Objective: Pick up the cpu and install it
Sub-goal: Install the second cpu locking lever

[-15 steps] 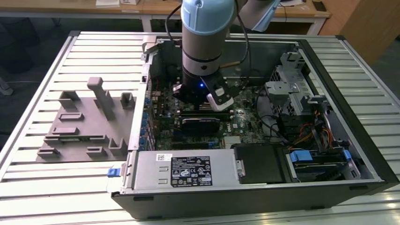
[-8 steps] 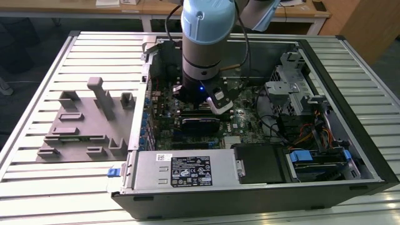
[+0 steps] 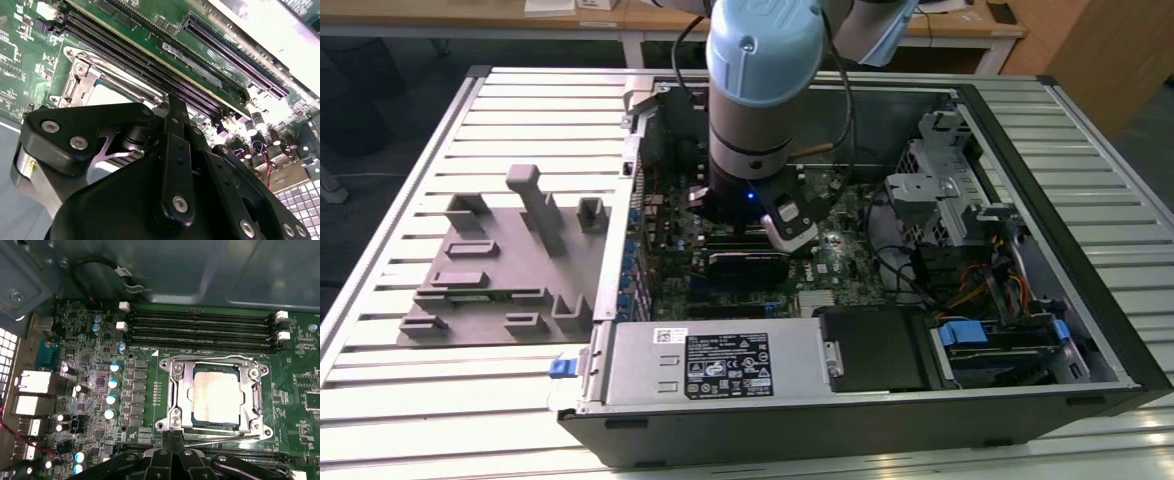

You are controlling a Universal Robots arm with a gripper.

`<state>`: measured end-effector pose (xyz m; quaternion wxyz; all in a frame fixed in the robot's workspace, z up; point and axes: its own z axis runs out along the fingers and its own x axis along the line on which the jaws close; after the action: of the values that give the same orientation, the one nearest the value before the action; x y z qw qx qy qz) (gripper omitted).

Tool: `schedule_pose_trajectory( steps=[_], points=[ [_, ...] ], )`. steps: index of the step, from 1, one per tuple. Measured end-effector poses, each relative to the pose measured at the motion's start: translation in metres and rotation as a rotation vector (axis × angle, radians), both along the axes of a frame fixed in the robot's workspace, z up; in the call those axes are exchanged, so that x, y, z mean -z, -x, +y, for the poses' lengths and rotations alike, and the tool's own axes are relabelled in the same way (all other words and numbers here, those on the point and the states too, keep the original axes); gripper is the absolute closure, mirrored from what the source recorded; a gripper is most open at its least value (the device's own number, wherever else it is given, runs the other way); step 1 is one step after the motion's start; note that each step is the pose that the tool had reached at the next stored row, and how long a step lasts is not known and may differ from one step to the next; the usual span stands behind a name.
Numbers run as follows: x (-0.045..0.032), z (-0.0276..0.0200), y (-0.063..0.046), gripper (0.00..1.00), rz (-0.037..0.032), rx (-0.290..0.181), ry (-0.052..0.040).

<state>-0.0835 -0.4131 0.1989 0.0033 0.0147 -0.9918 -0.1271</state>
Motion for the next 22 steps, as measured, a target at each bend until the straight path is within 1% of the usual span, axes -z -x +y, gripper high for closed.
schedule_pose_trajectory(
  steps=[3, 7, 8, 10, 11, 12, 14, 15, 17, 20, 22],
  points=[
    [0.0010, -0.0006, 0.001, 0.89, 0.0001, 0.000, -0.0116],
    [0.0037, -0.0008, 0.004, 0.89, 0.0001, 0.000, -0.0135],
    [0.0042, -0.0008, 0.006, 0.89, 0.0001, 0.000, -0.0150],
    [0.0050, -0.0008, 0.008, 0.89, 0.0000, 0.000, -0.0209],
    [0.0054, -0.0008, 0.009, 0.89, 0.0001, 0.000, -0.0263],
    [0.0057, -0.0008, 0.010, 0.89, 0.0000, 0.000, -0.0340],
    [0.0061, -0.0008, 0.011, 0.89, 0.0001, 0.000, -0.0555],
    [0.0062, -0.0008, 0.011, 0.89, 0.0001, 0.000, -0.0646],
    [0.0078, -0.0007, 0.011, 0.89, -0.0001, 0.000, -0.0775],
    [0.0106, -0.0008, 0.011, 0.89, 0.0000, 0.000, -0.0790],
    [0.0110, -0.0008, 0.011, 0.89, 0.0001, 0.000, -0.0798]
  ],
)
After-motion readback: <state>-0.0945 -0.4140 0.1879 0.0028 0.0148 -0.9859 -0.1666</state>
